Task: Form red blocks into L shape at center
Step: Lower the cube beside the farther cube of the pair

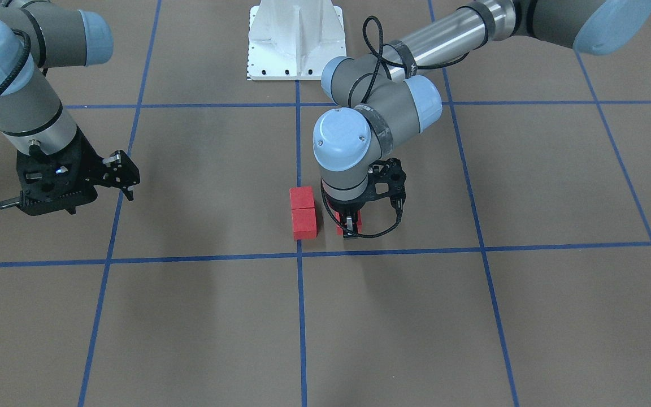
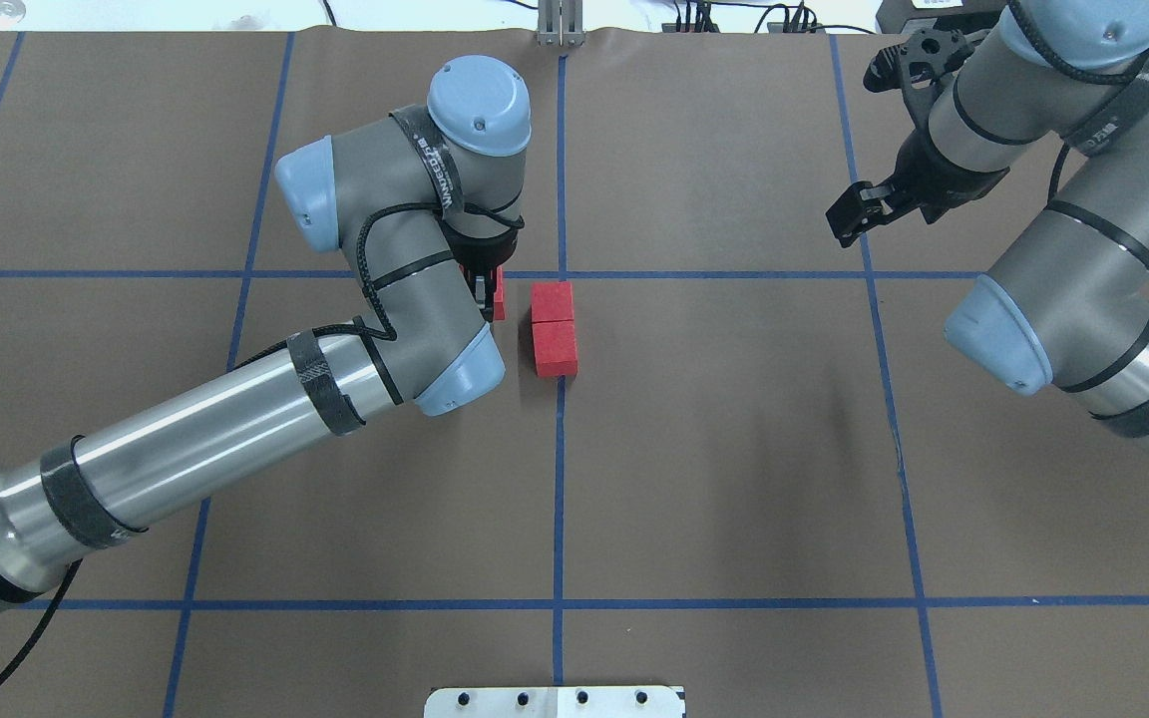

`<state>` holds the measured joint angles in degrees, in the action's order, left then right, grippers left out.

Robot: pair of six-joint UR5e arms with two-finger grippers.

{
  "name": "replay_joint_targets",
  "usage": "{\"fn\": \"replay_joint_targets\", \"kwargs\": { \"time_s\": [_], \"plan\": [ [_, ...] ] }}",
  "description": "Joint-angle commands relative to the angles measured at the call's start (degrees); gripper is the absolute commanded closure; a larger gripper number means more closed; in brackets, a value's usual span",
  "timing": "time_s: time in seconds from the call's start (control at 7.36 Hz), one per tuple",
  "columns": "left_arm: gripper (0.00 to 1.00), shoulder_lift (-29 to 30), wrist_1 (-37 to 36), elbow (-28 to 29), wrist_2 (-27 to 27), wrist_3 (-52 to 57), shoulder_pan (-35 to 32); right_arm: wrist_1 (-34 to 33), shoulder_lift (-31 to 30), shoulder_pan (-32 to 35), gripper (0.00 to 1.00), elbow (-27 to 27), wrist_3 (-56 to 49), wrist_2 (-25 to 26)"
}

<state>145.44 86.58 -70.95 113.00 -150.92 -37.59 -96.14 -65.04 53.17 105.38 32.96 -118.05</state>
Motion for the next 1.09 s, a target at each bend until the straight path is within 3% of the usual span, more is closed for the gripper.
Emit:
{"fn": "replay_joint_targets", "kwargs": {
  "time_s": [0.0,0.95],
  "plan": [
    [1.0,2.82,6.02,7.27,-0.14,-1.03,0.23,-0.01,0.0,0.0,0.01,0.01,0.09,0.01],
    [1.0,3.54,5.8,8.81,0.03,-0.95,1.03,-0.01,0.26,-0.09,0.01,-0.08,0.09,0.1]
  ]
}}
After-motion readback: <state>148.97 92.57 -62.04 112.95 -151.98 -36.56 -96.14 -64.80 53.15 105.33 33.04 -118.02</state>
